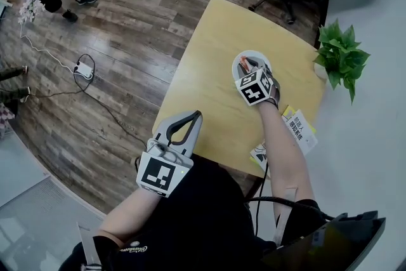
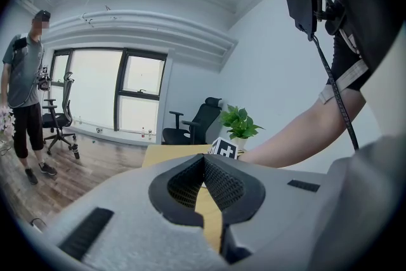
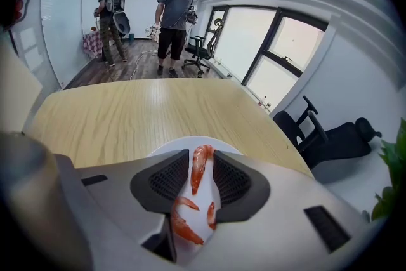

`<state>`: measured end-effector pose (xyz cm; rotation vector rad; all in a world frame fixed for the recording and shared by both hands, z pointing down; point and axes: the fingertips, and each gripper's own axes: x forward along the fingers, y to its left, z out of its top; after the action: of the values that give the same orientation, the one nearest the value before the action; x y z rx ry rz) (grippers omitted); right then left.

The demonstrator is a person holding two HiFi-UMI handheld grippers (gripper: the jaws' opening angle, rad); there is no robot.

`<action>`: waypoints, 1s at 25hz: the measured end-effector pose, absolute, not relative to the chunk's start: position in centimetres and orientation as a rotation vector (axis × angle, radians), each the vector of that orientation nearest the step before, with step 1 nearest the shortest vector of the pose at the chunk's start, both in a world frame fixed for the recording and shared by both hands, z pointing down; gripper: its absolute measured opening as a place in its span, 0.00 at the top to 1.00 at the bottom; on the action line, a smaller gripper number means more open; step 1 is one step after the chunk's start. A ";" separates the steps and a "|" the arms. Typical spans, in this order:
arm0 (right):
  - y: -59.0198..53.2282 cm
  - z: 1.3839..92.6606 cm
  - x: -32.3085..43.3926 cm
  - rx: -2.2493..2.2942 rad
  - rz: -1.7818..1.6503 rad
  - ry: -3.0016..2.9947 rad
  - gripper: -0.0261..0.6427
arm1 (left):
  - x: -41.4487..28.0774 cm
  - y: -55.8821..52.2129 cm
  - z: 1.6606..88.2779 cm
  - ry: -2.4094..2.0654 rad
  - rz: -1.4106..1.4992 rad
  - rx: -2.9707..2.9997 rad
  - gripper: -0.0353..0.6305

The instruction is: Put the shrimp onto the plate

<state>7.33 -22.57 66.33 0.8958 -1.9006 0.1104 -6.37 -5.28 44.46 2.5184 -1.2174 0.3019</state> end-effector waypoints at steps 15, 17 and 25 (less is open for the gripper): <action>-21.6 63.6 7.4 0.951 0.155 -1.952 0.82 | -5.6 -5.6 42.9 -1.204 0.267 2.553 0.94; -21.4 62.8 7.1 0.968 0.154 -1.978 0.86 | -5.4 -5.6 42.8 -1.202 0.261 2.553 0.94; -20.2 59.4 7.6 1.041 0.176 -2.057 0.93 | -3.8 -5.7 42.7 -1.168 0.280 2.654 0.94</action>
<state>7.63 -20.15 59.40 1.0405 -2.0567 0.1762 -3.84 -5.68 42.72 2.6541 -1.1685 0.2804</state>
